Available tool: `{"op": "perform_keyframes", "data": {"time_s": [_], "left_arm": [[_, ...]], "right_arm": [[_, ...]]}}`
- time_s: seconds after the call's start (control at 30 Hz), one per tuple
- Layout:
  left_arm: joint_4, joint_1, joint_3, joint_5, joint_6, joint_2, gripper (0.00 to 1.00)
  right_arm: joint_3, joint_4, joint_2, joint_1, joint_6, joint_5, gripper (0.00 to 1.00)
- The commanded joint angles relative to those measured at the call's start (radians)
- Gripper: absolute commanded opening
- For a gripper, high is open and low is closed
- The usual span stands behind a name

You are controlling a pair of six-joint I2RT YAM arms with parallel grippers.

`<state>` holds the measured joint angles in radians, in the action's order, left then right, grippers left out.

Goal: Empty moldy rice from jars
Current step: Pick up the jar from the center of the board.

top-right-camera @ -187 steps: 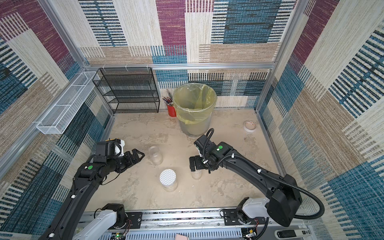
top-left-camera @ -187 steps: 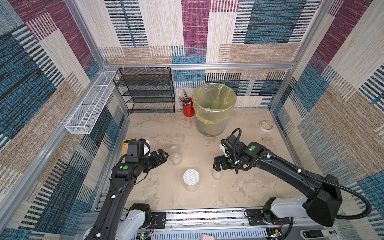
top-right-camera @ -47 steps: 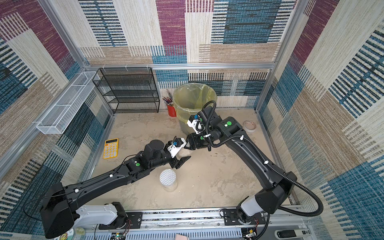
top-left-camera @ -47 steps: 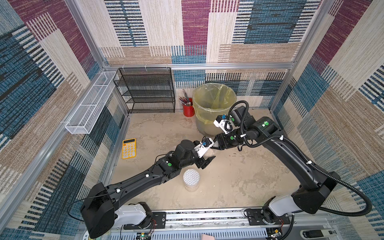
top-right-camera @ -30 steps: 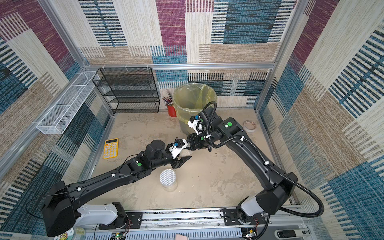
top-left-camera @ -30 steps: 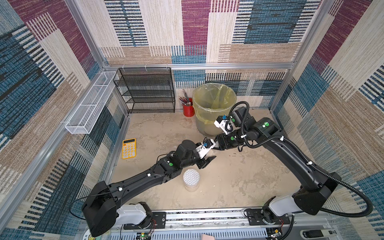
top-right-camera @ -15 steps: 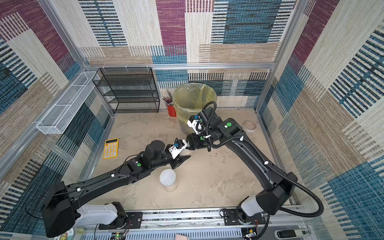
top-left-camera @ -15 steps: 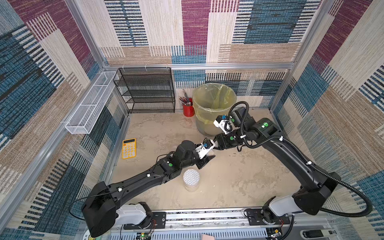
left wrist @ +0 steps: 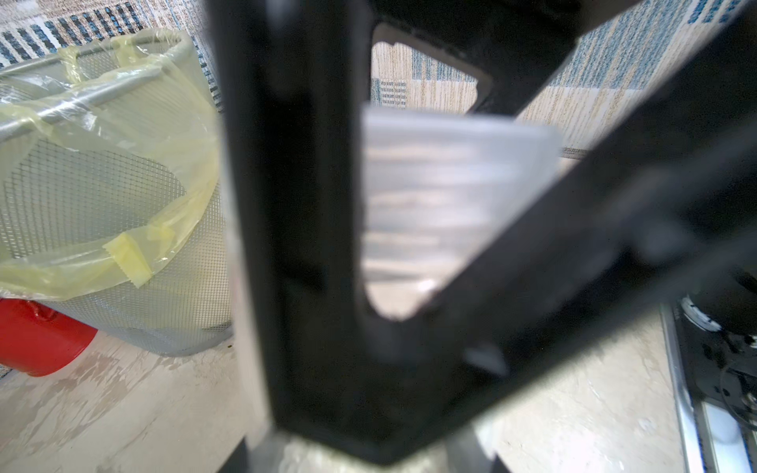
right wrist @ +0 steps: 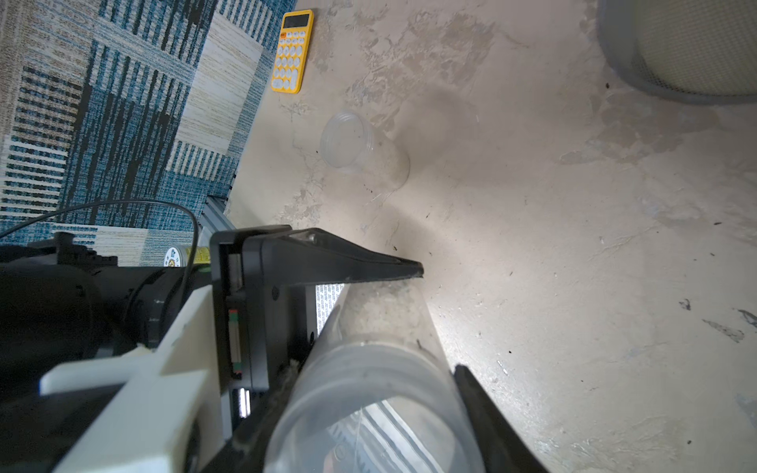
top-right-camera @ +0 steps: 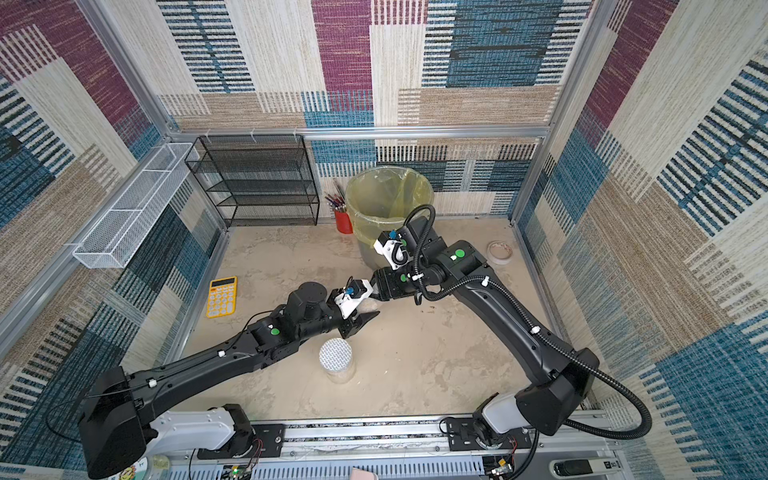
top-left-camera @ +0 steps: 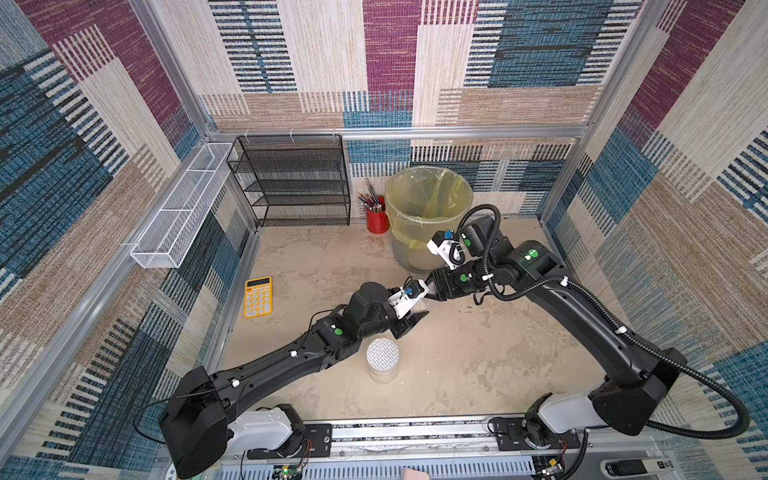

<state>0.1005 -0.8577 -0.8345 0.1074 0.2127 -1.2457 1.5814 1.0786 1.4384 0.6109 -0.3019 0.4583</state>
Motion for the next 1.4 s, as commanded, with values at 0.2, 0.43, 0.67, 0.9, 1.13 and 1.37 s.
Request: {"op": "perform_keyframes", "data": {"time_s": [0.2,0.43,0.67,0.9,1.13,1.37], "left_arm": [[0.049,0.002,-0.001,-0.017,0.000,0.004,0.31],[0.047,0.002,-0.001,-0.018,-0.001,0.004,0.29],[0.038,0.002,-0.002,-0.029,0.010,0.009,0.27],[0.036,0.002,0.008,-0.046,0.009,0.016,0.25],[0.043,0.002,0.015,-0.066,0.008,0.023,0.23],[0.045,0.001,0.018,-0.078,0.010,0.020,0.22]], "right_arm": [[-0.036,-0.023,-0.011,-0.022,-0.022,0.081,0.52],[-0.017,-0.022,0.005,-0.022,-0.026,0.067,0.67],[0.007,-0.021,-0.006,-0.022,-0.048,0.018,0.76],[0.005,0.002,-0.044,-0.022,-0.066,0.006,0.85],[-0.066,0.005,-0.103,-0.022,-0.065,0.019,0.86],[-0.106,0.018,-0.183,-0.022,-0.075,0.018,0.86]]}}
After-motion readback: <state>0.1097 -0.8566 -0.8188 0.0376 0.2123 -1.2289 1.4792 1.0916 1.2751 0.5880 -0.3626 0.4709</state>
